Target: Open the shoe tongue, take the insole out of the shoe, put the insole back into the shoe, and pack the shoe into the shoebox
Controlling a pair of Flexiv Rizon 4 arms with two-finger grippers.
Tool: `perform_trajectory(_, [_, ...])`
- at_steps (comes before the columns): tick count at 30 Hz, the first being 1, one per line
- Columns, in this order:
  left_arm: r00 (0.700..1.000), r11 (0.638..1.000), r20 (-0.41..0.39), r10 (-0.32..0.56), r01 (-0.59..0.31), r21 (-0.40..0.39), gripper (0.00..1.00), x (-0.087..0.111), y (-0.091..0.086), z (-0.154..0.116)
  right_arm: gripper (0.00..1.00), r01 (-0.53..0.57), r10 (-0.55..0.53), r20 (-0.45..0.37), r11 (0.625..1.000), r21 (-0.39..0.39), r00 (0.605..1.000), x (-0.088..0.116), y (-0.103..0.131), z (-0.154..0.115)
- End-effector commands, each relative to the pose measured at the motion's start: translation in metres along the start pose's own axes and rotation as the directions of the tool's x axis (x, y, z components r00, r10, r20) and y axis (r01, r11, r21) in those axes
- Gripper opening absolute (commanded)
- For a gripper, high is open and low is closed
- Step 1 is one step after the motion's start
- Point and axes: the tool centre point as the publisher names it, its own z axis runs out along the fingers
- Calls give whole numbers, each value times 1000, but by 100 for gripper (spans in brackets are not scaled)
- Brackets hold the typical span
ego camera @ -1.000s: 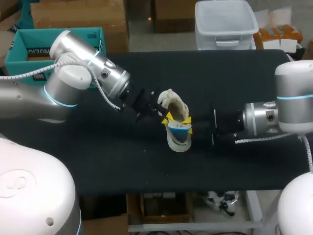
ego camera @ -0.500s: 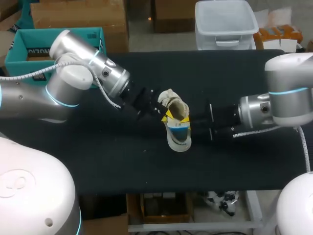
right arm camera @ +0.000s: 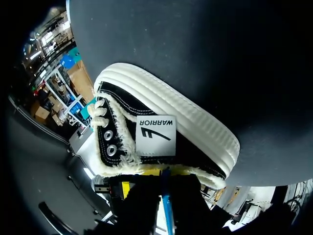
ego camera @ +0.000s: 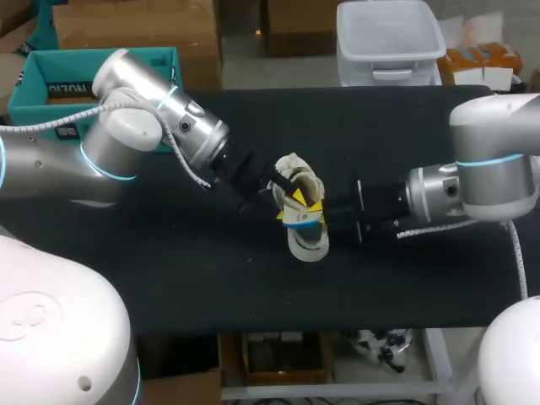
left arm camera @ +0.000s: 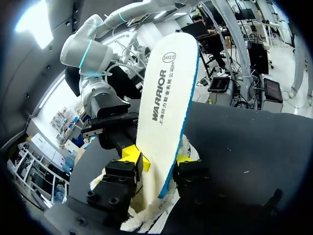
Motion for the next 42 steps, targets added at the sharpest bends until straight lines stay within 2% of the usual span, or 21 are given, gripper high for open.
perform_trajectory(1, [999,999,19,38,-38,-10,28,9,-15,-4,0,-2,2,-1,1000,-5,1000,0,-1,0])
perform_trajectory(5, [998,999,19,52,-51,-16,16,9,-19,-5,0,-5,5,-6,1000,-11,1000,-1,-3,-2])
perform_trajectory(8, [998,998,19,53,-52,-21,20,10,-18,-7,0,-7,6,-10,1000,-15,1000,-2,-3,-2])
perform_trajectory(10, [998,998,20,52,-52,-21,11,10,-18,-7,0,-6,6,-13,1000,-13,1000,-2,-3,-2])
perform_trajectory(11, [998,998,20,52,-52,-20,0,10,-18,-7,0,-4,4,-16,1000,-5,1000,-2,-3,-2])
perform_trajectory(13, [998,998,17,53,-53,-23,0,9,-18,-4,1,-4,4,-15,1000,-2,1000,-1,-5,-2])
perform_trajectory(14, [998,998,16,53,-52,-25,0,9,-17,-3,33,-11,11,-5,1000,3,1000,0,-7,-2])
perform_trajectory(15, [999,998,15,52,-51,-27,0,9,-17,-3,75,-19,19,3,1000,2,1000,0,-10,-2])
perform_trajectory(16, [999,998,15,51,-51,-28,0,8,-16,-2,98,-28,28,11,1000,-5,1000,0,-14,-2])
perform_trajectory(17, [999,998,15,51,-51,-29,0,8,-16,-2,100,-35,35,15,999,-10,999,-1,-17,-3])
perform_trajectory(21, [999,998,17,51,-50,-31,0,7,-16,-3,100,-59,61,35,997,-58,998,-3,-39,-9])
perform_trajectory(22, [999,998,17,51,-50,-31,0,7,-17,-3,96,-59,61,37,996,-62,997,-3,-41,-9])
perform_trajectory(25, [999,998,18,50,-49,-31,0,6,-16,-2,49,-58,61,37,996,-73,997,-3,-44,-9])
perform_trajectory(28, [999,998,19,47,-47,-33,0,6,-16,-2,36,-59,62,35,996,-69,997,-6,-42,-7])
perform_trajectory(30, [999,998,20,46,-45,-34,0,5,-16,-1,31,-60,63,34,996,-67,997,-8,-41,-6])
perform_trajectory(32, [999,998,22,44,-43,-34,0,5,-16,-1,8,-64,67,31,996,-68,997,-10,-41,-7])
perform_trajectory(33, [999,999,23,44,-43,-34,0,5,-16,-1,0,-67,69,29,995,-69,997,-11,-42,-8])
perform_trajectory(38, [999,998,28,42,-40,-39,0,4,-15,0,0,-69,70,20,995,-78,997,-16,-41,-11])
perform_trajectory(42, [999,998,31,43,-41,-53,0,2,-10,3,0,-47,50,32,995,-90,998,-14,-29,-8])
